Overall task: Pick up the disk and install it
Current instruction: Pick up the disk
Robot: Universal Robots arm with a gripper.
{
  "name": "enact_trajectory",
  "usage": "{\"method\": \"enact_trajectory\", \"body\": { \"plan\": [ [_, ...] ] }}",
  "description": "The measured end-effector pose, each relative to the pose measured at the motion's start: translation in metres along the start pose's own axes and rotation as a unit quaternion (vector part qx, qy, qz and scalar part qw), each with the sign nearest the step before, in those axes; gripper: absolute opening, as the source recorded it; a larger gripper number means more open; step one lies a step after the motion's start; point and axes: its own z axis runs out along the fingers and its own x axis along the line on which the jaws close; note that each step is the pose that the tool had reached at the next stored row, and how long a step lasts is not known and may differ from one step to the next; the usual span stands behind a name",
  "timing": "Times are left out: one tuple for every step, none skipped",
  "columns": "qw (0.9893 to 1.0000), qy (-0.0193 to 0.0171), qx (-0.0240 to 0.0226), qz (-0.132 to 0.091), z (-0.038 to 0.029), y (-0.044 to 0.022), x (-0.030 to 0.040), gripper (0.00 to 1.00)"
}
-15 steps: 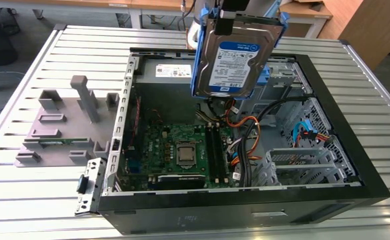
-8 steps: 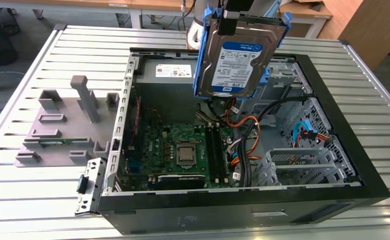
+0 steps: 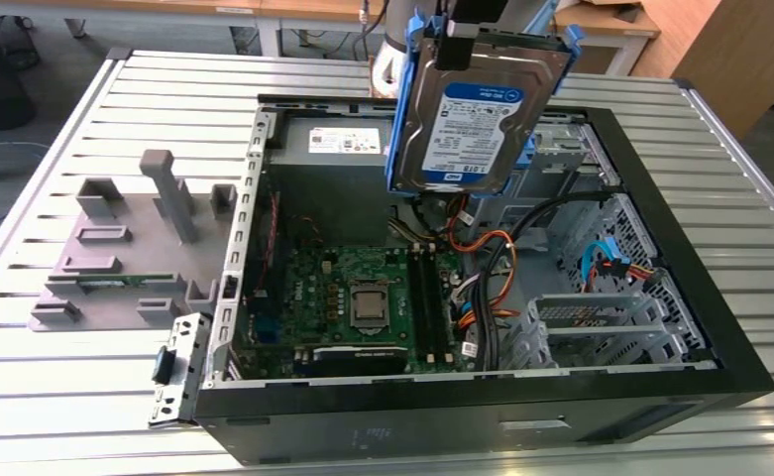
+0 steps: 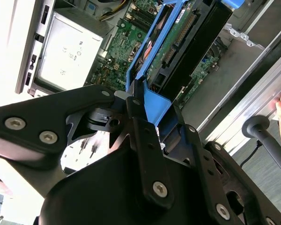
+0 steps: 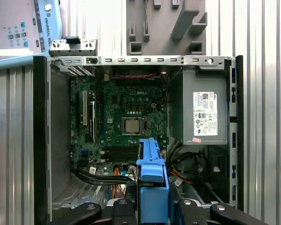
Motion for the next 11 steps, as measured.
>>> {"method": "enact_trajectory", "body": {
  "plan": [
    [1.0, 0.0, 0.0, 0.0, 0.0, 0.0, 0.0004, 0.36],
    [1.0, 0.0, 0.0, 0.0, 0.0, 0.0, 0.0008, 0.36],
    [1.0, 0.0, 0.0, 0.0, 0.0, 0.0, 0.0013, 0.36],
    [1.0, 0.0, 0.0, 0.0, 0.0, 0.0, 0.0019, 0.36],
    [1.0, 0.0, 0.0, 0.0, 0.0, 0.0, 0.0025, 0.36],
    [1.0, 0.0, 0.0, 0.0, 0.0, 0.0, 0.0031, 0.36],
    [1.0, 0.0, 0.0, 0.0, 0.0, 0.0, 0.0038, 0.36],
    [1.0, 0.0, 0.0, 0.0, 0.0, 0.0, 0.0046, 0.36],
    [1.0, 0.0, 0.0, 0.0, 0.0, 0.0, 0.0054, 0.36],
    [1.0, 0.0, 0.0, 0.0, 0.0, 0.0, 0.0062, 0.36],
    [1.0, 0.0, 0.0, 0.0, -0.0001, -0.0001, 0.007, 0.36]
  ]
}}
